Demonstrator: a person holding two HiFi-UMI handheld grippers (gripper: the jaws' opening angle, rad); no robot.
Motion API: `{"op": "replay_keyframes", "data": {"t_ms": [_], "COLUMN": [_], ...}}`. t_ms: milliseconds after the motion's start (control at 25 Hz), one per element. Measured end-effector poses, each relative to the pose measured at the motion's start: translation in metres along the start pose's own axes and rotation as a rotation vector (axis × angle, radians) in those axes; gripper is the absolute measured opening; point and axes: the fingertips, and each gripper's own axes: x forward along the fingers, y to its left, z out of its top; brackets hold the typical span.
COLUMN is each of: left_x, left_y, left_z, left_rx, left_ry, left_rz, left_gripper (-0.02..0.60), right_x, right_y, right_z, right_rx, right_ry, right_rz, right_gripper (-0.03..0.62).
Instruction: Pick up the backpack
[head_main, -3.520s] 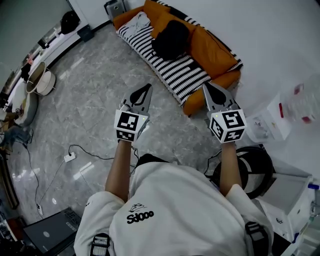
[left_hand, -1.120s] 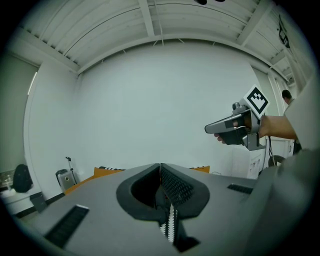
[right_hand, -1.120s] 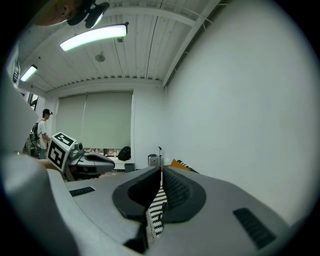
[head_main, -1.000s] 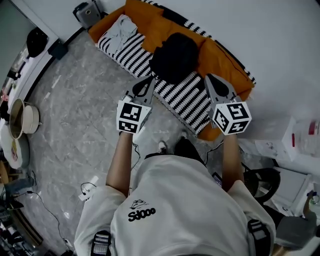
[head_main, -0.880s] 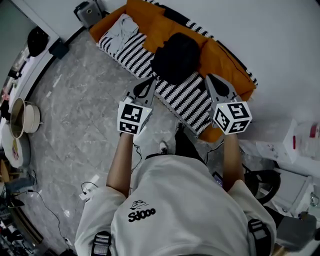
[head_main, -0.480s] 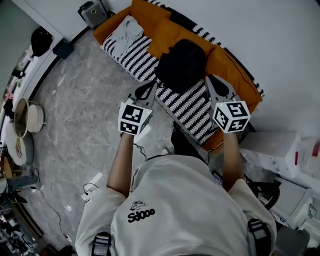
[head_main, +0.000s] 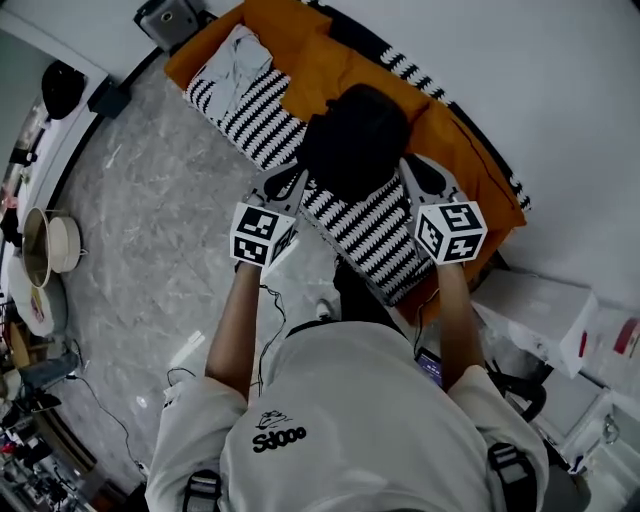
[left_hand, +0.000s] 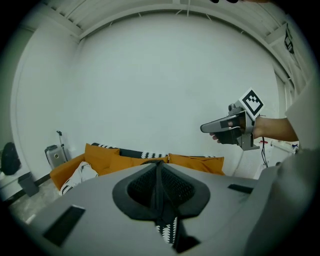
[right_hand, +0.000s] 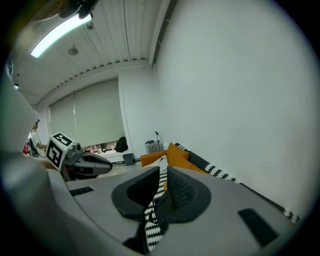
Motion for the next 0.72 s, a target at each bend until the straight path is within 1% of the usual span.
{"op": "replay_keyframes", "data": {"t_ms": [280,320,360,400,480,520,560,600,720], "left_x": [0.076,0.085,0.093,0.101,0.120,0.130,0.140,0.149,0.170], "left_y": [0.034,0.038,0.042,0.046,0.050,0.051,0.050,0.048,0.049], "left_z": [-0.017,-0.019,-0.022,-0.024,-0.029,-0.032,-0.035,-0.038,-0.047], "left_rx": [-0.022,-0.026,-0.033,-0.040,-0.052,-0.056,-0.058,-0.057,-0.027], "left_ry": [0.080,0.088,0.096,0.104,0.119,0.128,0.140,0.153,0.181], "left_rz": [-0.018,-0.021,-0.023,-0.024,-0.030,-0.040,-0.053,-0.065,-0.078], "left_gripper": [0.025,0.025,0.025,0.025,0.026,0.042,0.092,0.122,0.123], "right_x": [0.059,0.067,0.075,0.082,0.096,0.102,0.108,0.113,0.129], "right_y": [-0.054,-0.059,-0.063,-0.067,-0.077,-0.083,-0.089,-0.095,-0.107], "right_z": [-0.019,-0.021,-0.023,-0.026,-0.032,-0.036,-0.039,-0.044,-0.057], "right_rx": [0.059,0.068,0.075,0.081,0.093,0.101,0.111,0.122,0.163], "right_ry": [0.058,0.068,0.078,0.089,0.104,0.109,0.114,0.119,0.133], "right_rz": [-0.024,-0.020,-0.014,-0.009,-0.004,-0.005,-0.006,-0.006,0.006], "right_gripper": [0.043,0.061,0.105,0.129,0.133,0.138,0.142,0.146,0.150]}}
